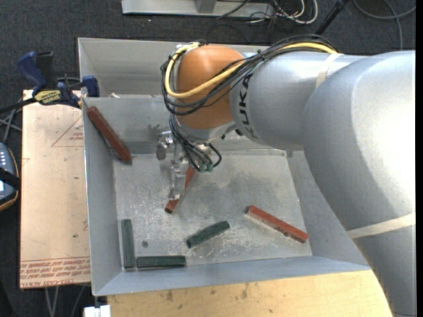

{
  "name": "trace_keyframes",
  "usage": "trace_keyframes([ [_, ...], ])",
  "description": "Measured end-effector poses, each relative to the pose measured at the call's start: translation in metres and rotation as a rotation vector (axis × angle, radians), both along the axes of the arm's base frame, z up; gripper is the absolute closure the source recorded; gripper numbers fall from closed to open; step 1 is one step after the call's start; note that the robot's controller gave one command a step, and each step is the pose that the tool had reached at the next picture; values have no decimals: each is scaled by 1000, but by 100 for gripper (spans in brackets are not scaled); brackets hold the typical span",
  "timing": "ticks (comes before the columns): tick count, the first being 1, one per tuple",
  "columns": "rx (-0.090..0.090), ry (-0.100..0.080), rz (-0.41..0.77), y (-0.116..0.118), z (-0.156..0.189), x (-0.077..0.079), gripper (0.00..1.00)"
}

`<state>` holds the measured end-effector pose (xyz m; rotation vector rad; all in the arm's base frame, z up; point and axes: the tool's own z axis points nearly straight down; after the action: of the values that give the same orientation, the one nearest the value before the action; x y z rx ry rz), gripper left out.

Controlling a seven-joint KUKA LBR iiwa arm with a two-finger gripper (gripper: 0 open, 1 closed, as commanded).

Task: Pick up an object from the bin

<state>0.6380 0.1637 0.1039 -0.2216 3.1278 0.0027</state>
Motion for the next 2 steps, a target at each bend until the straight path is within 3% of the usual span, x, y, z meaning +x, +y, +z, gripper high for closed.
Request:
trace_keyframes([
  [1,0,6,1,-39,-21,-35,0],
  [2,0,5,3,-46,-20,-41,0],
])
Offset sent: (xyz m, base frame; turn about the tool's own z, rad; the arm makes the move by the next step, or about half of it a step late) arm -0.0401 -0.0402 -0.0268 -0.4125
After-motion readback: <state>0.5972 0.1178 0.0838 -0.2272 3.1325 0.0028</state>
